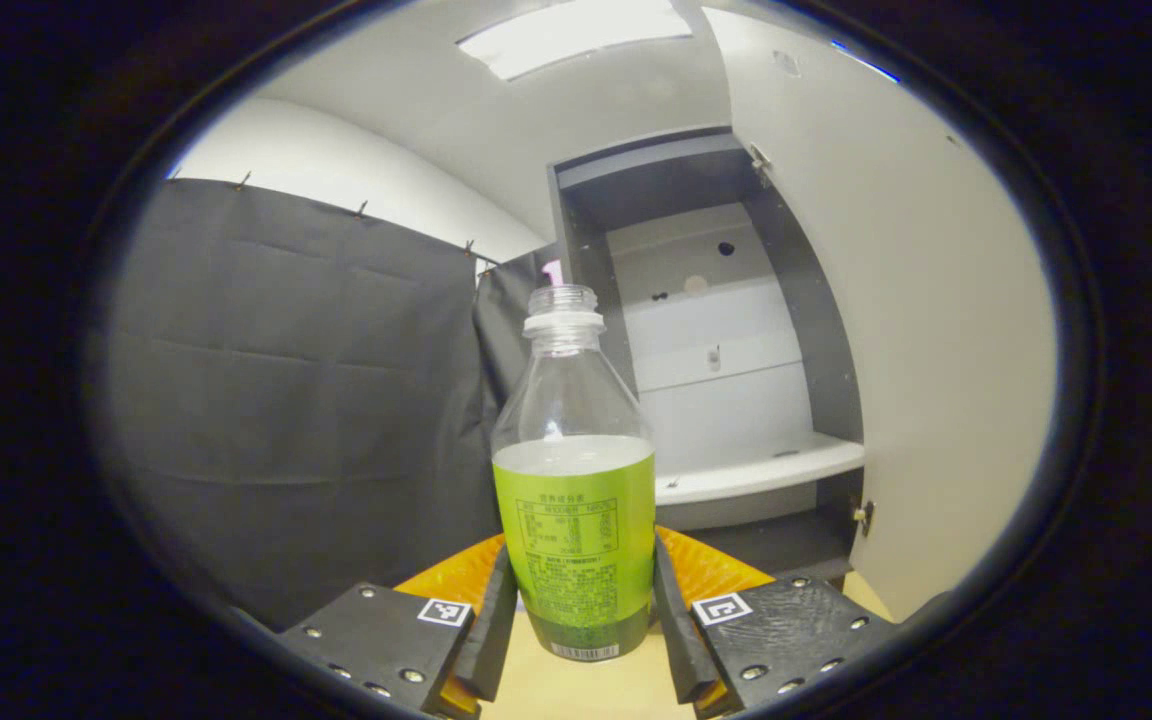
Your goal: Open the cabinet door with the right hand, grasp the bottle in the cabinet with the left hand and place it on the coaster, then close the cabinet door with the right hand.
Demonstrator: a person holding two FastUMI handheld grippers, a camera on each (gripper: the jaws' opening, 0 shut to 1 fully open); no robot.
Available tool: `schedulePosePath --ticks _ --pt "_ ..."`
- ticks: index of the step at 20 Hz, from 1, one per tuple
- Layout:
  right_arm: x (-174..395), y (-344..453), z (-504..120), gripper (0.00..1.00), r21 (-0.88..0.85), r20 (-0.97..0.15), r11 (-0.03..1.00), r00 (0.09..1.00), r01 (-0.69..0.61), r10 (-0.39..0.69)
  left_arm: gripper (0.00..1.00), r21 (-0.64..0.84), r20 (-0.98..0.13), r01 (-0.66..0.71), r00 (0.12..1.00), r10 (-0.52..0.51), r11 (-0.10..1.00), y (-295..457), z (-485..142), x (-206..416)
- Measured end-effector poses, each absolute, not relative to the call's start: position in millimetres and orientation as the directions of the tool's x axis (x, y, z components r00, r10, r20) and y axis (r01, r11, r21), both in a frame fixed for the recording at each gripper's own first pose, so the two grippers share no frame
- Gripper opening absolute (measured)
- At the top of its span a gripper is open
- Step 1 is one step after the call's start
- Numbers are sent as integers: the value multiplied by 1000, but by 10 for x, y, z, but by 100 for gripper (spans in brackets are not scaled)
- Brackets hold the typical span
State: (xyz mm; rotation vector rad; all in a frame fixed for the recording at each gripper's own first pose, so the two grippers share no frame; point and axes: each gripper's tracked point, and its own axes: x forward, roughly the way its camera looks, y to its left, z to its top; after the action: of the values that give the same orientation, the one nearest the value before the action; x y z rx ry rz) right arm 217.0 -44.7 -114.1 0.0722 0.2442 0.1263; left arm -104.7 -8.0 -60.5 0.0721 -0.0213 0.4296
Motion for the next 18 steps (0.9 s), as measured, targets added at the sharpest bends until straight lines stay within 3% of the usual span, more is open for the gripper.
schedulePosePath --ticks 3,7,9,11,12,13,18 --pt "2167 -306 -1539 94 106 -304 983 936 -153 178 65 37 15 -433 901 433 901 -227 -1190 -1345" --pt "2028 -276 -1919 94 -1 -368 976 908 -216 201 65 32 -10 -457 889 458 889 -240 -1839 -1480" --pt "1952 -281 -2149 94 -26 -400 972 893 -234 205 70 24 -13 -487 873 487 873 -191 -2113 -1562" --pt "1845 -254 -2409 94 -25 -444 965 868 -262 224 60 40 -4 -486 874 486 873 -221 -2390 -1539" --pt "1775 -273 -2556 94 -34 -472 963 854 -267 220 70 45 -11 -488 872 489 872 -217 -2548 -1517" --pt "1696 -317 -2657 94 -49 -499 963 842 -264 205 70 43 -22 -492 870 493 870 -208 -2705 -1508" --pt "1489 -253 -2745 94 -138 -486 939 848 -315 213 65 43 -72 -484 871 486 874 -264 -3214 -1568"
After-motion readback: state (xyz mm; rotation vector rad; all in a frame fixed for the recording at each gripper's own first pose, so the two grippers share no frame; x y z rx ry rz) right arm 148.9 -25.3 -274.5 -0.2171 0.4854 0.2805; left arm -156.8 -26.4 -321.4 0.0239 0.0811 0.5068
